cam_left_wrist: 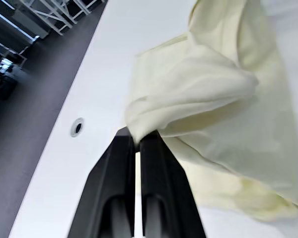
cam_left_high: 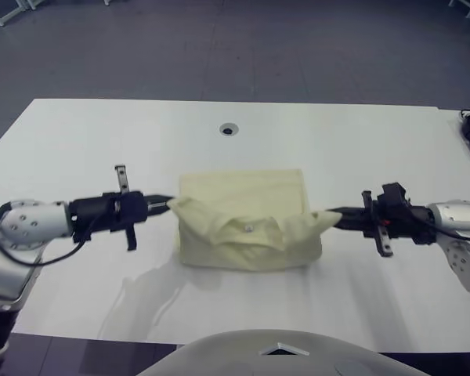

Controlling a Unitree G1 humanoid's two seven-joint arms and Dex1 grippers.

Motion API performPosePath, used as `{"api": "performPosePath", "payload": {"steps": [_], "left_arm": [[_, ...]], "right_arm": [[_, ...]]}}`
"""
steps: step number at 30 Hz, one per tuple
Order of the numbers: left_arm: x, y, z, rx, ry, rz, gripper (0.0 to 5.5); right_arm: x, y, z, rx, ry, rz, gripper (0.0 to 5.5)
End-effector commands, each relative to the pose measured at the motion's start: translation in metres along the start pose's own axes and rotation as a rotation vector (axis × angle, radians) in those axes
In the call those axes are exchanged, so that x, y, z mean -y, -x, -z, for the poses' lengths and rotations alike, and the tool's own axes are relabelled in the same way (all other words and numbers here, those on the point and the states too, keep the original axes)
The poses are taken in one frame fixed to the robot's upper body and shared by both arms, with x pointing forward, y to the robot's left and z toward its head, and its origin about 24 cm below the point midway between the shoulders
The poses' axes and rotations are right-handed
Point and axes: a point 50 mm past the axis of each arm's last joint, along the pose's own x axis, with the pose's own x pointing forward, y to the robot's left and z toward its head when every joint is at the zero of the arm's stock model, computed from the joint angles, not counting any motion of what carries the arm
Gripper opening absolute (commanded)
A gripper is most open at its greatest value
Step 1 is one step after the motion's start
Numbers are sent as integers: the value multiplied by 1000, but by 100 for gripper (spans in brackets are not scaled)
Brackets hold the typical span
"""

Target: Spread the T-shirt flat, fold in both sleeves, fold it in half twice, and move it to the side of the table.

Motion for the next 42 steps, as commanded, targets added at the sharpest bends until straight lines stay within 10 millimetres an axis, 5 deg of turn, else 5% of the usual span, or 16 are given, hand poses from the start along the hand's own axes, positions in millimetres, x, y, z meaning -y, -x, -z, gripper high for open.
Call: {"api": "performPosePath", "payload": {"steps": [1,7,14,17,25,33,38,42], "left_arm": [[-18,-29,22,-32,82,-104,0],[-18,-54,48,-78,142,-127,0],[-11,-62,54,-95,162,-131,0],[-23,-65,56,-89,211,-268,0],[-27,-82,73,-142,505,-457,127],[-20,-89,77,-126,662,-493,271],[-40,-74,65,-55,623,-650,356],[-60,-46,50,17,562,-849,427]], "right_arm": [[35,-23,7,-2,86,138,1],[55,-40,29,-77,74,225,1],[64,-32,41,-149,61,294,1],[76,-26,41,-145,63,447,59],[92,-25,38,-14,-23,758,171],[63,-78,20,-63,328,499,308],[58,-99,42,-406,631,254,390],[69,-92,67,-750,864,109,456]]}}
